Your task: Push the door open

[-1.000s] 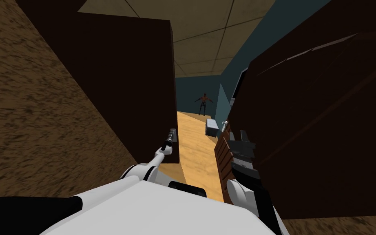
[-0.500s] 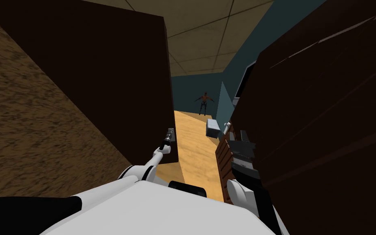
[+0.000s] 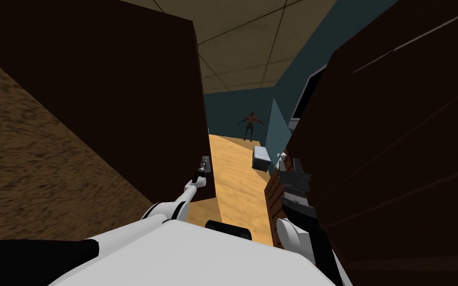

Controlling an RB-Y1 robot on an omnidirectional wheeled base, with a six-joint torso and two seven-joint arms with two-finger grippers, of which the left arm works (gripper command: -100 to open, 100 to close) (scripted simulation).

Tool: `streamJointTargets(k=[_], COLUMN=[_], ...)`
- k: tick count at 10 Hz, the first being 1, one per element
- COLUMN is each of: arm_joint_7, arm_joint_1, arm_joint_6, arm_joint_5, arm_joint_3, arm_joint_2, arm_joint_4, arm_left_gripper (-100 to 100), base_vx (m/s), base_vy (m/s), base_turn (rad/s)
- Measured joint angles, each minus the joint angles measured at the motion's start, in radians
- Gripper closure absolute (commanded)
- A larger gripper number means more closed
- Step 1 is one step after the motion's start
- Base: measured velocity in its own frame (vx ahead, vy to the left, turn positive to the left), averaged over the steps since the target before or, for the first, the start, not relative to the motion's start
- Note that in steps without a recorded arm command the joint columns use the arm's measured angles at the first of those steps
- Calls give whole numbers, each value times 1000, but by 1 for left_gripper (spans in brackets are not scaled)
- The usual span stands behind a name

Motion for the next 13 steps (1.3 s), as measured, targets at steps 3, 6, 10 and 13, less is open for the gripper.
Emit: streamJointTargets(k=[3, 6, 10, 13], arm_joint_7=[-6, -18, -28, -29], arm_joint_1=[-3, 10, 26, 15], arm_joint_6=[5, 16, 24, 11], arm_joint_5=[12, 22, 39, 45], arm_joint_3=[28, 55, 96, 111], arm_joint_2=[17, 26, 47, 63], arm_joint_4=[3, -13, -25, -1], arm_left_gripper=[100, 100, 100, 100], base_vx=[158, 168, 179, 120], base_vy=[-65, -65, -60, -41], base_turn=[46, 56, 53, 41])
